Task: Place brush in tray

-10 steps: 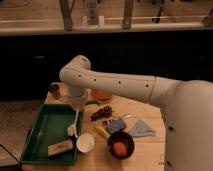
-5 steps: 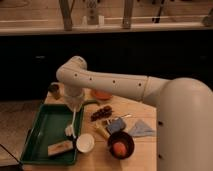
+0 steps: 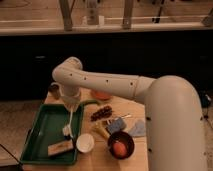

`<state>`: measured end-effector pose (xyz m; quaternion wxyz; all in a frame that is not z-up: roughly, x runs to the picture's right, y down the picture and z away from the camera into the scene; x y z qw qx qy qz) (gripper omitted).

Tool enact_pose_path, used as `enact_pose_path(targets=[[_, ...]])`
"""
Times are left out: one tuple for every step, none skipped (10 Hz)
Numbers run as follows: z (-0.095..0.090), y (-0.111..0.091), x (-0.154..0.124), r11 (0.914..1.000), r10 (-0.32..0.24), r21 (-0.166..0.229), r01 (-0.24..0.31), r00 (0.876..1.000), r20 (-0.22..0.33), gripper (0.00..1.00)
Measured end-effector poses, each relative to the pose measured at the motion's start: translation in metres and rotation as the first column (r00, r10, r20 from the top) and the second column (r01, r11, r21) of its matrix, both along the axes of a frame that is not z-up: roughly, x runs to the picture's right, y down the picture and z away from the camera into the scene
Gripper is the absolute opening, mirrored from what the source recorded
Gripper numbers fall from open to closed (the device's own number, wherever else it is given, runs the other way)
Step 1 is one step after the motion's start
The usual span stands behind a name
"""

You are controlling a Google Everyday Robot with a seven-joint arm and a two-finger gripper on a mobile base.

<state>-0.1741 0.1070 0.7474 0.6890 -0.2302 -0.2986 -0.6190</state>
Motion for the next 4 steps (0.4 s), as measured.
enact_pose_path(targets=[[0.004,0.003,-0.008,0.9999,-0.01,-0.01,0.01,1.0,0.001,0.01],[0.007,0.005,-0.016,0.9997,-0.018,-0.016,0.018,1.0,0.004,0.01],[0.01,0.006,-0.019,0.9994,-0.026,-0.022,0.026,1.0,0.005,0.01],[0.012,0.006,-0.02,0.9992,-0.029,-0.025,0.029,1.0,0.006,0.01]])
